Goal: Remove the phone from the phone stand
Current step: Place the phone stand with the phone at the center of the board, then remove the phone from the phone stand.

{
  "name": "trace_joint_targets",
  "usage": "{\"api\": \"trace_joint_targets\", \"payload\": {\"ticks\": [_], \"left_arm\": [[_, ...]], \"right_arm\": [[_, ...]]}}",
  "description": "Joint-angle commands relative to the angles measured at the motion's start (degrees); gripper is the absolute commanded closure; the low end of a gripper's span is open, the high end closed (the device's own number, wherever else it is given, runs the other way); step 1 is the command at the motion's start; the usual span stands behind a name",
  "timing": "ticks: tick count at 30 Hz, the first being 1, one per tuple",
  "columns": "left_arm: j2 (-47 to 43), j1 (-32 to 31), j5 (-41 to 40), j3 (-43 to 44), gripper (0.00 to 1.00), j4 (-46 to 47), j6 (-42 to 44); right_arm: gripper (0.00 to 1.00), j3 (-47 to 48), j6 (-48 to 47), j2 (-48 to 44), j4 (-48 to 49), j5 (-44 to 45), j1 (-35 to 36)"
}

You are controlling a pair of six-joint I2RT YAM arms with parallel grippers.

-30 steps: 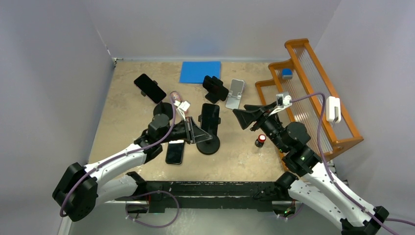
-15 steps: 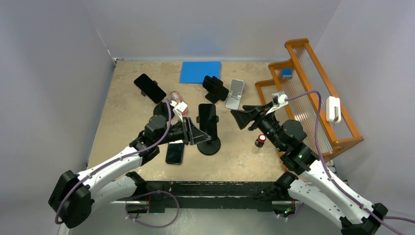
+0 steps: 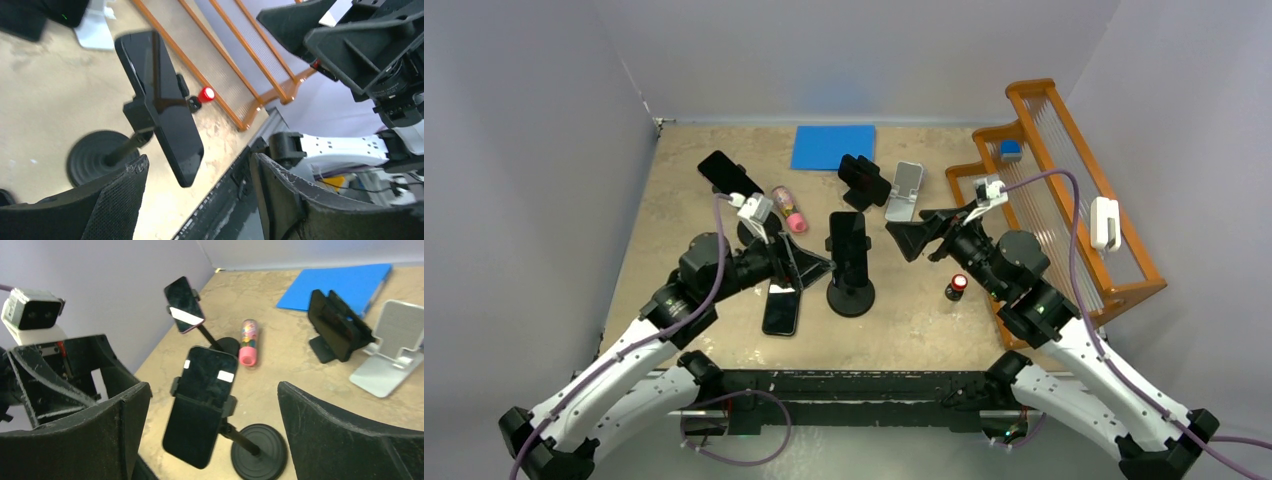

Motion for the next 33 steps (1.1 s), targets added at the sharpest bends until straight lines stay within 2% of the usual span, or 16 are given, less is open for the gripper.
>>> {"api": "trace_joint_targets", "payload": {"ticks": [1,6,11,17,24,33], "left_arm": [[-0.41,-0.40,-8.52,8.07,0.27,-6.55,8.98],[6.36,-0.28,-11.80,16.42,0.26,-9.60,13.26],[13.68,1.55,-6.33,20.53,0.25,-8.15,11.26],[17.32,12.88,11.94,16.90,0.28,-1.75,3.42],[22.48,15.53,22.88,15.57,0.31,6.70,0.83],[20.99,16.86,24.37,9.75,0.36,7.40,0.16]], "right_arm": [[0.01,5.22,3.23,2.20,-0.52,-7.06,0.31],[0.01,6.48,-1.21,3.32,-3.37,-6.46,0.30],[0.01,4.18,-1.88,1.45,-5.29,-6.08,0.31],[0.03,0.70,-0.52,-0.69,-4.56,-6.95,0.31],[0.04,-1.63,0.24,0.45,-1.88,-11.88,0.23],[0.05,-3.66,1.32,0.17,0.76,-12.29,0.29]]}}
